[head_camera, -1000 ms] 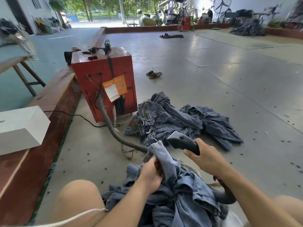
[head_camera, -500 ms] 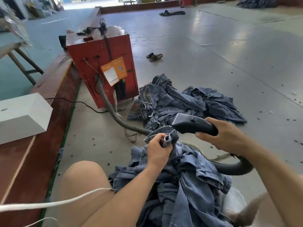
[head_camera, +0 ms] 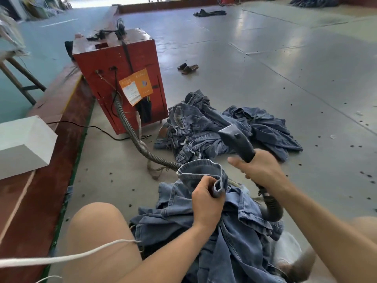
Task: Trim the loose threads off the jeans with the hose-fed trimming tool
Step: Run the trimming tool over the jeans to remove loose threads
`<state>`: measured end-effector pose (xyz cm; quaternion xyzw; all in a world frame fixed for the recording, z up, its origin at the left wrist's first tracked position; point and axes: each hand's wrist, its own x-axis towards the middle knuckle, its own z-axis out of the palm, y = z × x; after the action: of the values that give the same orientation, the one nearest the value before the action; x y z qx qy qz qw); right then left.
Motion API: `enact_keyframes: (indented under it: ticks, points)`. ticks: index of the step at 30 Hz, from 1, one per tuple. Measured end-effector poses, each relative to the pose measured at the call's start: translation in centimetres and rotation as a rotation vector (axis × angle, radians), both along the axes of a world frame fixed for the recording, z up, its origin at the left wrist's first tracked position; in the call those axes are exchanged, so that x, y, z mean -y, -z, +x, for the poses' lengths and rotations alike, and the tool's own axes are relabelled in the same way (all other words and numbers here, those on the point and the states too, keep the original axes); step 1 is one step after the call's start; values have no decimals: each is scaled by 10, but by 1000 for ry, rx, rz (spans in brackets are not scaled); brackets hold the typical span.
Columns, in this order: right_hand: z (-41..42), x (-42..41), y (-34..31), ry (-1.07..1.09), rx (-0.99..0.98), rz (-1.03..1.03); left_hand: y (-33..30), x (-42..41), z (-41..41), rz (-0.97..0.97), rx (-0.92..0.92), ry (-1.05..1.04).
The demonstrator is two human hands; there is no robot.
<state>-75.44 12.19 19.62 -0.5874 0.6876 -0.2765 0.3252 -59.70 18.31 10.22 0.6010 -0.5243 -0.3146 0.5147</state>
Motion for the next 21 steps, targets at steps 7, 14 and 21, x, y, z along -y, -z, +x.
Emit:
enact_keyframes:
  ticks: [7,14,21]
  points:
    - [19,2,17,-105,-109,138,-6,-16,-16,436,-704,282]
    - [8,-5,8,-232,75,130,-19,25,23,749,-1018,-53]
    - [-21,6,21,-40,21,114,-25,33,46,746,-1375,-39]
